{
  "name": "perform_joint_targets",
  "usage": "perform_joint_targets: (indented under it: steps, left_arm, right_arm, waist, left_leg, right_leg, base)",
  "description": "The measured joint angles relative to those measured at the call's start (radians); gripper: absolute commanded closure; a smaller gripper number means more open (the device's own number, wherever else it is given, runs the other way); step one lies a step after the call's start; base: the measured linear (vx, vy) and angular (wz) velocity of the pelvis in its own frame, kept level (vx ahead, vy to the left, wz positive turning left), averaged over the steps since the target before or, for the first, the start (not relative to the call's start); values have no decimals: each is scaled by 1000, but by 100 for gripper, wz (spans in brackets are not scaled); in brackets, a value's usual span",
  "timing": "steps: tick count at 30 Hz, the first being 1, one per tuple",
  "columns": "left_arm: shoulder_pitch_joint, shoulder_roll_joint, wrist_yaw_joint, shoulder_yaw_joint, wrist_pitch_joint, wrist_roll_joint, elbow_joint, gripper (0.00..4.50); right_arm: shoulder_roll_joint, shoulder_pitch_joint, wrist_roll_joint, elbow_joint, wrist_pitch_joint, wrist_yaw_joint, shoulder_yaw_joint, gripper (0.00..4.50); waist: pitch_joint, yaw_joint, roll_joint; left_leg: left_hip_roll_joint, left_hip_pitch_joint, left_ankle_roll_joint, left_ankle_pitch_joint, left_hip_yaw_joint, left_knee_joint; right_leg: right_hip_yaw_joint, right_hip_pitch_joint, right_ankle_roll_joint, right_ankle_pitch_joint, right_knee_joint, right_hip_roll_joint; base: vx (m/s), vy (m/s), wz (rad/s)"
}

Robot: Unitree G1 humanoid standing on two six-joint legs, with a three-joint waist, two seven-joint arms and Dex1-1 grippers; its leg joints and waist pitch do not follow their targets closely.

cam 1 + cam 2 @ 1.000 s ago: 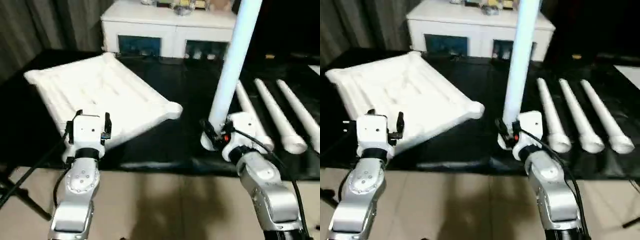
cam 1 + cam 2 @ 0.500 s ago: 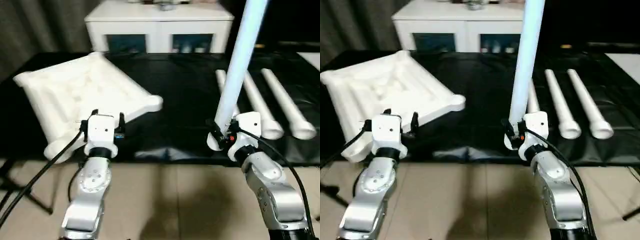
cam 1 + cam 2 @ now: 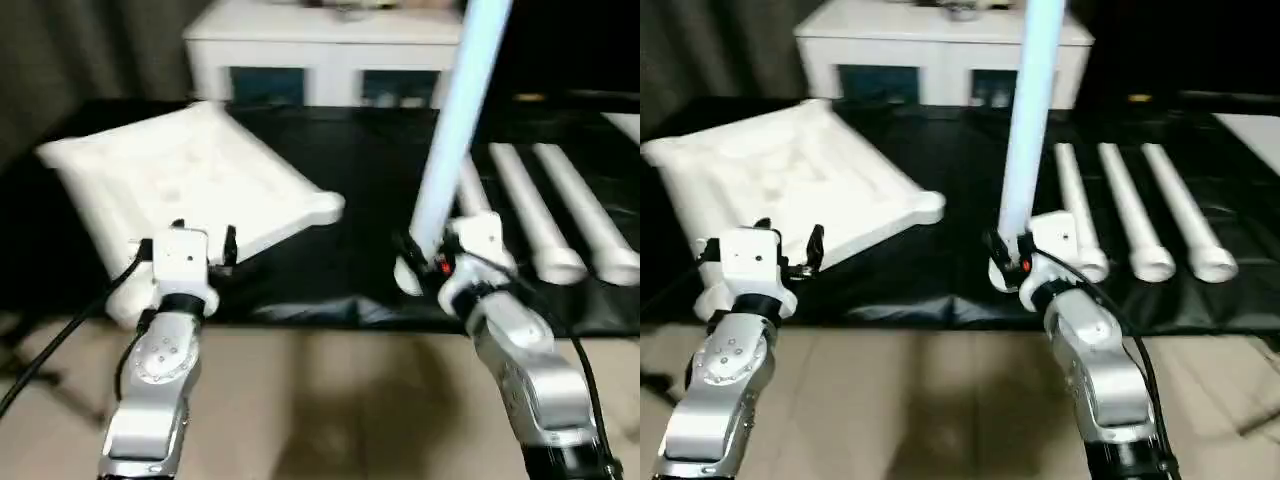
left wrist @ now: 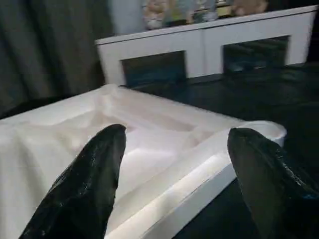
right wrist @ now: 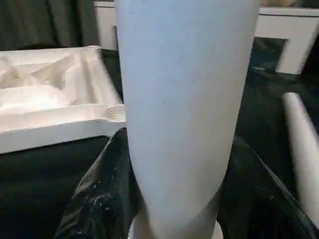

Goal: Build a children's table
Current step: Pick table leg

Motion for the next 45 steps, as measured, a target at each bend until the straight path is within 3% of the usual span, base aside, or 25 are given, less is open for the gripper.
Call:
perform_joint_targets:
  steps: [1,3,4,6,9,11,12,13,14,15,16,18,19,21,23,25,26,28,30,31,33,35,37,42,45]
  left_arm:
    - [-8,-6,-1,-9,0,0,5,85]
    - [-17,-12,-8,-19,0,-3,7,85]
    - [-16,-10,-9,-18,1,-3,7,85]
    - [-14,6,-9,-6,2,-3,7,85]
    - [-7,17,-6,28,3,-2,14,85]
    - [-6,14,-4,34,3,-2,13,85]
    - [-8,12,-4,33,2,-2,12,85]
    - [-11,-3,-4,26,4,-1,16,85]
    - [-7,-19,-7,-5,5,-3,14,85]
    - [-7,-18,-12,-19,6,-4,14,85]
    - [-8,-15,-16,-21,6,-4,13,85]
    - [-7,3,-22,-13,4,-3,12,85]
    - [-4,10,-25,-7,4,-2,12,85]
    - [4,21,-31,20,3,-6,14,85]
    - [4,21,-45,20,3,-8,12,85]
    - [4,19,-62,6,3,-8,12,85]
    - [3,17,-70,-7,1,-8,11,85]
    - [6,-5,-84,-41,0,-13,18,85]
    - [7,-7,-98,-82,0,-17,12,85]
    - [9,-3,-102,-81,1,-18,3,85]
    - [9,3,-107,-74,1,-20,-8,85]
    - [24,5,-118,-43,-12,-44,-4,85]
    - [27,33,-164,-21,-17,-74,-4,85]
    - [31,191,-503,-115,41,-216,-14,46]
    - [31,226,-596,-163,81,-217,17,7]
  right_arm:
    - [-9,0,-6,16,-8,0,-3,264]
    - [-20,0,-8,39,-8,1,-16,264]
    - [-20,0,-7,37,-8,1,-20,264]
    - [-7,-5,-7,38,-9,5,-11,264]
    - [14,-41,-3,47,-13,24,27,264]
    - [7,-49,-8,63,-26,26,26,264]
    - [2,-46,-8,63,-27,31,25,264]
    - [-16,-39,-8,65,-27,37,21,264]
    - [-32,-35,-8,76,-21,40,11,264]
    - [-27,-34,-6,76,-17,38,-9,264]
    - [-22,-36,-2,74,-16,35,-20,264]
    - [-17,-48,-1,71,-17,34,-20,264]
    - [-7,-46,-1,73,-18,34,-15,264]
    - [15,-48,1,71,-17,38,25,264]
    - [6,-44,0,70,-13,40,28,264]
    - [-7,-43,-2,70,-11,39,24,264]
    - [-16,-40,-3,70,-11,39,21,264]
    - [-31,-14,-3,71,-9,38,-10,264]
    - [-36,1,-3,71,7,36,-36,264]
    - [-36,1,-1,65,11,37,-39,264]
    - [-48,1,-1,39,11,51,-31,264]
    - [-56,1,1,32,11,75,-6,264]
    - [-51,-1,16,29,11,107,29,264]
    - [-71,-1,72,17,13,210,26,264]
    - [-83,-2,77,17,18,237,26,264]
  waist:
    - [-1,2,3]
    - [-6,18,12]
    - [-11,25,21]
    - [-16,25,27]
    - [-22,11,9]
    - [-27,7,-19]
    - [-29,6,-46]
    - [-28,-1,-50]
    - [-26,7,-47]
    - [-25,10,-40]
    - [-26,15,-36]
    - [-28,44,1]
    - [-24,49,11]
    - [-25,41,2]
    - [-26,40,2]
    - [-26,34,-11]
    - [-26,31,-36]
    - [-20,44,-52]
    - [-21,54,-44]
    - [-23,56,-38]
    - [-22,58,-10]
    - [-19,42,16]
    - [-23,31,8]
    - [-33,51,-1]
    - [-30,54,-4]
  left_leg:
    - [0,-7,19,-11,-7,12]
    - [8,-51,54,-24,-35,57]
    - [19,-67,59,-15,-40,35]
    - [30,-55,8,9,-47,34]
    - [-2,-35,19,-15,-58,34]
    - [-23,-18,18,-29,-58,32]
    - [-57,-23,30,-37,-71,36]
    - [-69,-32,71,-54,-83,60]
    - [-64,-50,143,-70,-90,111]
    - [-55,-76,144,-70,-89,154]
    - [-49,-93,130,-63,-88,160]
    - [1,-79,45,-13,-76,57]
    - [18,-62,0,-1,-69,59]
    - [3,-46,13,-13,-67,51]
    - [-9,-31,23,-27,-59,51]
    - [-25,-16,26,-36,-44,46]
    - [-47,-3,23,-42,-27,43]
    - [-58,4,63,-70,-20,71]
    - [-58,-18,81,-80,-48,137]
    - [-54,-31,67,-72,-58,140]
    - [-19,-65,37,-51,-69,97]
    - [10,-60,8,-1,-65,78]
    - [-1,-61,19,-6,-66,74]
    - [-28,-97,19,-1,-52,81]
    - [-25,-98,14,8,-50,68]
  right_leg:
    - [2,0,1,-4,0,2]
    - [1,-1,7,-16,2,5]
    - [-2,0,9,-20,1,11]
    - [-2,1,13,-36,10,16]
    - [17,-72,13,-67,150,-9]
    - [44,-126,55,-50,145,-24]
    - [63,-118,56,-14,82,-42]
    - [54,-110,54,0,89,-49]
    - [36,-92,53,-8,76,-52]
    - [12,-72,52,-8,59,-54]
    - [-13,-51,45,-12,41,-57]
    - [-36,-14,33,-19,19,-28]
    - [-39,1,31,-24,17,-22]
    - [-4,-26,-6,-52,81,-16]
    - [11,-80,19,-51,154,-16]
    - [27,-124,44,-33,137,-20]
    - [44,-127,30,-8,72,-34]
    - [65,-110,16,12,79,-31]
    - [65,-79,11,6,63,-23]
    - [71,-69,10,5,55,-12]
    - [52,-46,7,2,46,9]
    - [32,-28,12,-11,44,18]
    - [37,-42,-22,-24,61,12]
    - [68,-89,49,-9,76,-18]
    - [65,-91,39,-2,68,-18]
  base:
    - [106,8,-7]
    - [114,19,-6]
    - [145,61,-4]
    - [173,69,-4]
    - [191,39,-4]
    - [129,-27,-19]
    - [66,-59,3]
    - [72,-46,36]
    - [72,-46,36]
    - [106,-42,45]
    - [98,-11,41]
    - [121,13,28]
    - [176,68,6]
    - [173,72,9]
    - [139,61,5]
    - [109,8,-2]
    - [105,-15,-2]
    - [104,-78,5]
    - [119,-58,-1]
    - [98,-2,-19]
    - [96,26,-15]
    - [109,133,0]
    - [137,121,2]
    - [68,40,2]
    - [0,0,0]
